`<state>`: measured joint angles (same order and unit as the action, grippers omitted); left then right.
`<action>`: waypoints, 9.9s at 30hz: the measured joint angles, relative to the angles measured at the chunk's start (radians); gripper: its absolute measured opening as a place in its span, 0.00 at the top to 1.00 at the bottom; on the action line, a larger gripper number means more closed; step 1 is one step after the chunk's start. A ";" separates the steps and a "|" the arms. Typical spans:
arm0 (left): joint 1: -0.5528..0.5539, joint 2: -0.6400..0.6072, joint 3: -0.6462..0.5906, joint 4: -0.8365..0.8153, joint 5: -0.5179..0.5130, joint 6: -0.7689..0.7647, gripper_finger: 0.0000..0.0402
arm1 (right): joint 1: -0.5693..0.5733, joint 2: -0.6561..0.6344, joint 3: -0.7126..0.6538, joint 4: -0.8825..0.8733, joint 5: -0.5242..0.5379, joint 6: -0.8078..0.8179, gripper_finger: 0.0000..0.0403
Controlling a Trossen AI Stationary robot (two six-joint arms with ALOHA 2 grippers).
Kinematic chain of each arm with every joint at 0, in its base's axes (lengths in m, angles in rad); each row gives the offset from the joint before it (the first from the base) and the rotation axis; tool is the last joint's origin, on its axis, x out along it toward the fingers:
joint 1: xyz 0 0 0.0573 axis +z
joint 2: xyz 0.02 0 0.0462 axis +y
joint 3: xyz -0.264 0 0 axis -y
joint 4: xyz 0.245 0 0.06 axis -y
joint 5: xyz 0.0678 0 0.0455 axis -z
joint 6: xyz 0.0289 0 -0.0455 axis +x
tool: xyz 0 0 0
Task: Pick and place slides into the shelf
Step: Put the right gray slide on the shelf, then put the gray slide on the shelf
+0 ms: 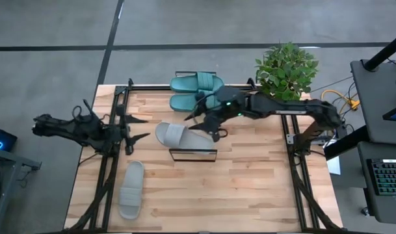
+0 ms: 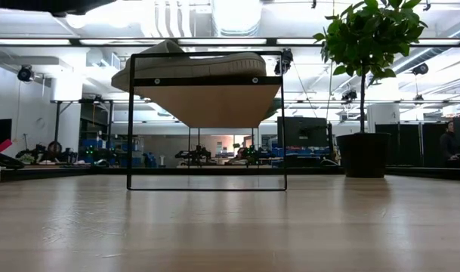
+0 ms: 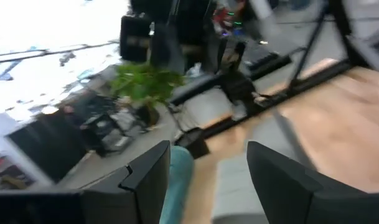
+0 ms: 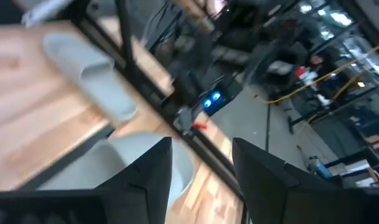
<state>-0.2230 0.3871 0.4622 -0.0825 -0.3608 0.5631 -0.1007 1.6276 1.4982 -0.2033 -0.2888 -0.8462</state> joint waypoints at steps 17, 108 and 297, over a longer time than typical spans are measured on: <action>-0.049 0.212 -0.086 0.144 -0.242 0.124 0.51 | 0.011 -0.182 -0.040 -0.163 -0.006 0.225 0.62; -0.357 0.672 0.045 -0.287 -0.870 -0.205 0.51 | 0.011 -0.186 -0.048 -0.316 0.001 0.261 0.63; -0.545 0.716 0.083 -0.418 0.674 -1.673 0.78 | 0.011 -0.186 -0.095 -0.422 0.001 0.296 0.66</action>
<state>-0.7677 1.1029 0.5453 -0.5007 0.3136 -1.1096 -0.0895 1.4414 1.4036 -0.6252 -0.2874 -0.5503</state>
